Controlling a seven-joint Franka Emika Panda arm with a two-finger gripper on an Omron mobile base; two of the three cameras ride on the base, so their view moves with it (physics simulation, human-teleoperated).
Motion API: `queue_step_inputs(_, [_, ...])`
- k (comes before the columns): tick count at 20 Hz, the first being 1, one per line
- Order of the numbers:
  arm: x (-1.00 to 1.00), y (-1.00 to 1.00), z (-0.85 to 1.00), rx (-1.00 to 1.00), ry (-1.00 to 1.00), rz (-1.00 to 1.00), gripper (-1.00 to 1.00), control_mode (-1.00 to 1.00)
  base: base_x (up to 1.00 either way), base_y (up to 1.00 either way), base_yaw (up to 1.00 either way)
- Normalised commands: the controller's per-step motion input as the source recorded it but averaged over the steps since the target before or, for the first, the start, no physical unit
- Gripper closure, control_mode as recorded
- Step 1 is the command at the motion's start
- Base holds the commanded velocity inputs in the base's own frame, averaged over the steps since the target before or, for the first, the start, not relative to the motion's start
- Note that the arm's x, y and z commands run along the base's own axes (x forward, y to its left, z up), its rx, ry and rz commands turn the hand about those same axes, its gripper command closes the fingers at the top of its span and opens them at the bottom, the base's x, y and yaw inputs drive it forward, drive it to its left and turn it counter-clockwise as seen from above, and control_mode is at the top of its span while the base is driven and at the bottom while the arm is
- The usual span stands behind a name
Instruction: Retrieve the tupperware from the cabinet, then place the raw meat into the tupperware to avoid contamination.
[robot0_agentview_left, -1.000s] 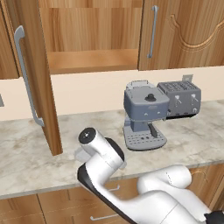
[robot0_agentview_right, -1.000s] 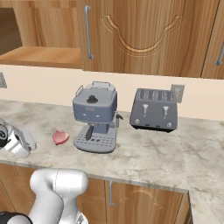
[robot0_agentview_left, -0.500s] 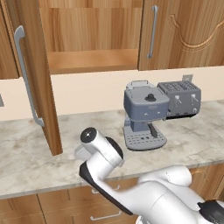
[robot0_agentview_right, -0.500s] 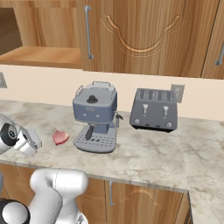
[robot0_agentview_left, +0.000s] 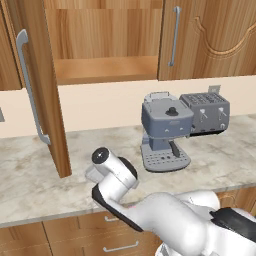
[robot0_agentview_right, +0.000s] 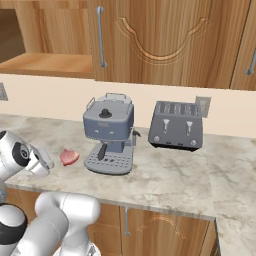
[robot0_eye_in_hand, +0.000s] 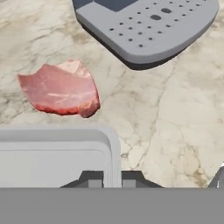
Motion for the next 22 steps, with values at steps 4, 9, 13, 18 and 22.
queue_step_inputs(4, [0.34,0.00,-0.25,-0.03,0.05,0.00,1.00,-1.00,0.00,0.00,0.00])
queue_step_inputs(9, [0.26,0.11,-0.27,-0.04,0.08,0.00,1.00,-1.00,0.00,0.00,0.00])
queue_step_inputs(13, [0.19,0.32,-0.32,-0.02,0.10,0.00,1.00,-1.00,0.00,0.00,0.00])
queue_step_inputs(18, [0.17,0.35,-0.31,0.00,0.05,0.00,1.00,-1.00,0.00,0.00,0.00])
queue_step_inputs(22, [0.20,0.30,-0.25,0.00,0.03,0.00,1.00,-1.00,0.00,0.00,0.00])
